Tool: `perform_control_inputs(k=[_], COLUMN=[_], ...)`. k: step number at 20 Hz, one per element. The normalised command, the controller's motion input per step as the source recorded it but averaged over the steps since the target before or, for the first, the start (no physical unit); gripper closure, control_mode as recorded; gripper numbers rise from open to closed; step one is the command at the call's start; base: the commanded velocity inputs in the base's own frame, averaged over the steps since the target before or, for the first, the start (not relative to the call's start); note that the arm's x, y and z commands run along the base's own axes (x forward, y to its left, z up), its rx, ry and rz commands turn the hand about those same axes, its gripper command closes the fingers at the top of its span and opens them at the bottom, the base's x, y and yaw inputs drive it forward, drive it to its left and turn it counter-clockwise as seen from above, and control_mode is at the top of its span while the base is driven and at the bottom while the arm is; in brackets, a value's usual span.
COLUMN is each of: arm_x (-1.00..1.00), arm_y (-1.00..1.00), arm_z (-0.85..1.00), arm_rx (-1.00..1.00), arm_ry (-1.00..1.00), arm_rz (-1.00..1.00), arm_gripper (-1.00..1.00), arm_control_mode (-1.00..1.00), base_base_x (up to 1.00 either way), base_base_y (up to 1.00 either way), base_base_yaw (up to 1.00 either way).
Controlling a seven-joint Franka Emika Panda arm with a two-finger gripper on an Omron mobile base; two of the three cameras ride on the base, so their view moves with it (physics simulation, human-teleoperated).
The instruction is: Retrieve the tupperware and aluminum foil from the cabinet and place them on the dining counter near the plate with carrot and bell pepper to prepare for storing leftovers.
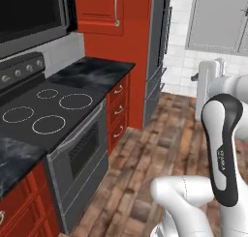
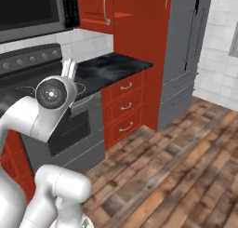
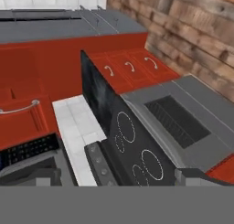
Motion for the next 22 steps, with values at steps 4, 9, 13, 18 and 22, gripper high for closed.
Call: perform_control_inputs(k=[4,9,13,18,22], arm_x=[0.0,0.0,0.0,0.0,0.0], arm_y=[0.0,0.0,0.0,0.0,0.0], arm_z=[0.0,0.0,0.0,0.0,0.0], arm_rx=[0.0,0.0,0.0,0.0,0.0], arm_ry=[0.0,0.0,0.0,0.0,0.0], arm_rz=[0.0,0.0,0.0,0.0,0.0], arm_gripper=[-1.0,-1.0,-1.0,-1.0,-1.0], arm_control_mode=[1.0,1.0,1.0,1.0,1.0], base_base_x=[1.0,1.0,1.0,1.0,1.0], base_base_y=[-0.6,-0.86,-0.79,-0.43,-0.3], base_base_yaw=[0.35,0.14,0.05,0.23,0.5])
